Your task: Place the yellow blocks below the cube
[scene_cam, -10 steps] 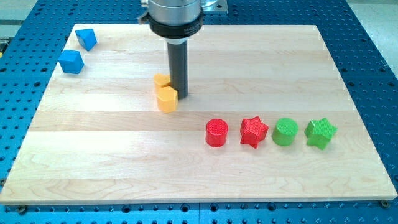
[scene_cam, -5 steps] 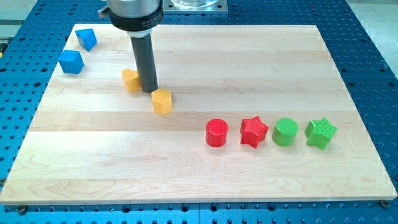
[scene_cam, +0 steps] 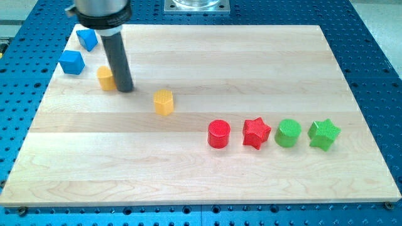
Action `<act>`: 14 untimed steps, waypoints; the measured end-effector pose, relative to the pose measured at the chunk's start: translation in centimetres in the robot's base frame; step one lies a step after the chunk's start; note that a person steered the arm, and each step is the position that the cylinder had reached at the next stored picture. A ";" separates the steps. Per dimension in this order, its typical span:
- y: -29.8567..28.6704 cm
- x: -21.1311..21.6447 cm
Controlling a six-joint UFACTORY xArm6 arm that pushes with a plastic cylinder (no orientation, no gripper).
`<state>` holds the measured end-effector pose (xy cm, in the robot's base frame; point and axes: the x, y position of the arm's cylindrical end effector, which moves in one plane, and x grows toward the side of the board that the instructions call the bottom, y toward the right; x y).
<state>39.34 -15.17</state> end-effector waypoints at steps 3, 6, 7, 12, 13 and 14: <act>-2.6 -1.7; -6.0 -0.1; -7.5 -0.1; 14.8 4.0; 9.8 5.2; 3.0 5.1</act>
<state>44.43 -12.20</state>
